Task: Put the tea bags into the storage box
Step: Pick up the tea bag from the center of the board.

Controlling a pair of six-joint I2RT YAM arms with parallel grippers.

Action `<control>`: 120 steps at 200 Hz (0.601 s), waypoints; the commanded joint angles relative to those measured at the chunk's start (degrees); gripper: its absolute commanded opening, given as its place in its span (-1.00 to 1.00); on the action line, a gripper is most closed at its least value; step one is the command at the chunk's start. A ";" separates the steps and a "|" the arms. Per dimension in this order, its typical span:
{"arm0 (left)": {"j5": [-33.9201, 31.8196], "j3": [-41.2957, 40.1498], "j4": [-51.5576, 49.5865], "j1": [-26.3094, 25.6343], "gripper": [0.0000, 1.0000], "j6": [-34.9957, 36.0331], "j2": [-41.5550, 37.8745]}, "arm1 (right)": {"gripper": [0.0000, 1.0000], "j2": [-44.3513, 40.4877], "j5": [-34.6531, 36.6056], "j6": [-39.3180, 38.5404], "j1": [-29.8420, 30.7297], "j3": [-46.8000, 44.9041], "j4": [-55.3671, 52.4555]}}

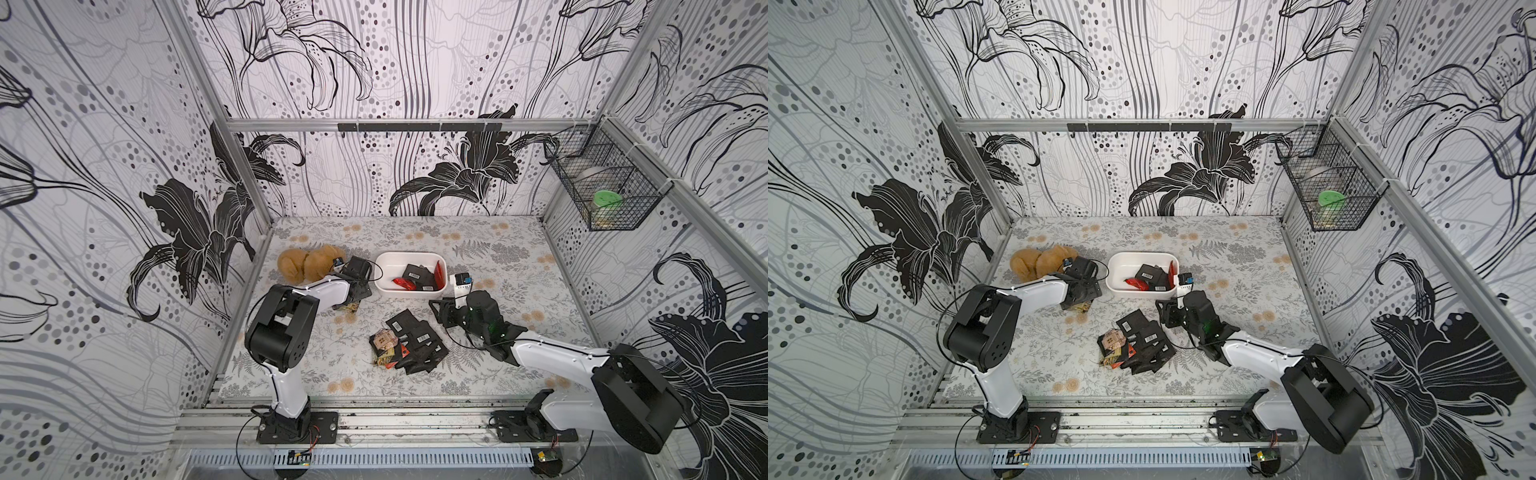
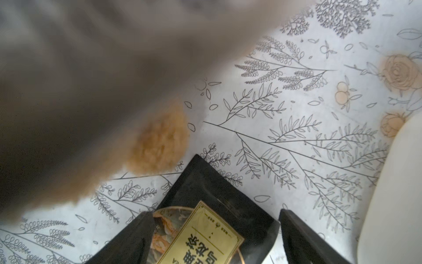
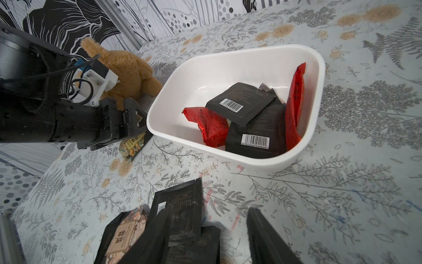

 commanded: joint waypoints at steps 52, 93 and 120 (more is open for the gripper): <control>4.02 -9.06 2.68 -0.53 0.58 -1.98 -4.76 | 0.17 0.71 -0.73 -1.50 0.04 2.46 -0.84; 5.03 -17.04 5.57 -8.36 0.57 -6.44 -10.49 | 0.17 1.56 -1.34 -1.63 0.29 3.15 -1.12; 6.86 -21.15 7.60 -12.98 0.56 -10.44 -13.27 | 0.17 2.45 -1.77 -1.81 0.84 3.72 -1.39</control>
